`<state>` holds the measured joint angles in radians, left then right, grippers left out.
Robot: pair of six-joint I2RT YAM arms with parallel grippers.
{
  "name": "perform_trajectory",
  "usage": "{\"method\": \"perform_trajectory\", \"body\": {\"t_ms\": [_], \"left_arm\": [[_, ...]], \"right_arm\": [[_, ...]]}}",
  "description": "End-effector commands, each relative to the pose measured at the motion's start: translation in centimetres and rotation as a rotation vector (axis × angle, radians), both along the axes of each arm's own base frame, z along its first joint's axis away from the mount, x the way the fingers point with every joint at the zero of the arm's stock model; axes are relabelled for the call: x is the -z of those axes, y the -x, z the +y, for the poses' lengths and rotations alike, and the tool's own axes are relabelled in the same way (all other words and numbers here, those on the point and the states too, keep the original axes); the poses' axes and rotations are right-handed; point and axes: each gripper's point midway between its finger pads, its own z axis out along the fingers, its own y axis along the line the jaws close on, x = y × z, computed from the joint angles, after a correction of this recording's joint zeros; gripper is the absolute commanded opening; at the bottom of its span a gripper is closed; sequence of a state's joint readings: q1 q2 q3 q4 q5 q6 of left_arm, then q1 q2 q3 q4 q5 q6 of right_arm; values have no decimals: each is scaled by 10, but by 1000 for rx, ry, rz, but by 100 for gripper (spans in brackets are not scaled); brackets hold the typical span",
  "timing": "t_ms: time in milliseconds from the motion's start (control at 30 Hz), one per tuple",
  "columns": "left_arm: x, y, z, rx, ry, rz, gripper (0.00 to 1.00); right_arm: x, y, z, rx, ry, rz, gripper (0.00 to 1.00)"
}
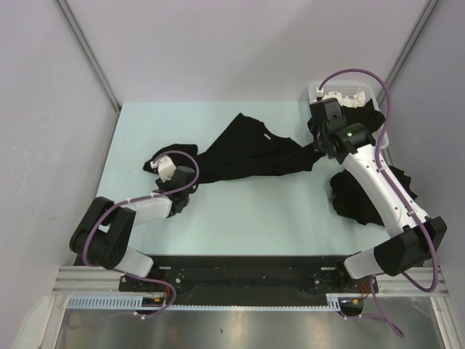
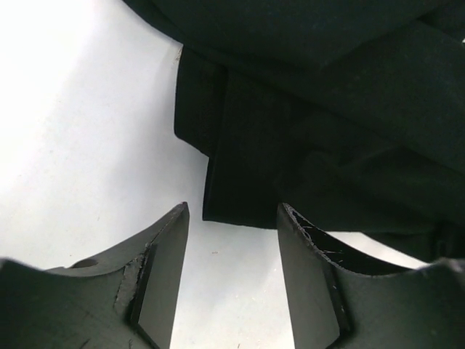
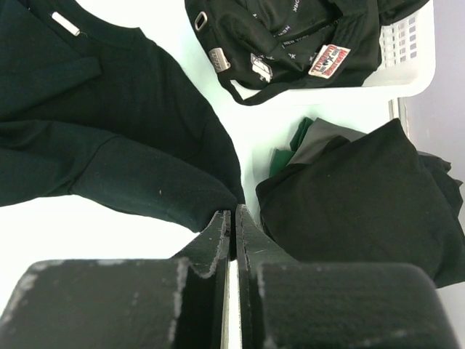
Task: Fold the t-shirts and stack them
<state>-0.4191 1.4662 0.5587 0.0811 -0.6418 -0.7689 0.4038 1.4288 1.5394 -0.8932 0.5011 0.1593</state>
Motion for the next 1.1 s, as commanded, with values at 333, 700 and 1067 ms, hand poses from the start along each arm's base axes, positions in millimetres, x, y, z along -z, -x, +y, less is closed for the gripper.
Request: {"method": "perform_trajectory", "body": {"t_ms": [333, 700, 1067], "left_arm": [[-3, -14, 2, -68, -56, 120, 53], [2, -11, 0, -65, -57, 160, 43], [6, -9, 1, -61, -42, 163, 31]], "right_arm": [[-24, 0, -7, 24, 4, -55, 0], [-22, -1, -8, 26, 2, -50, 0], [-21, -1, -9, 26, 1, -49, 0]]}}
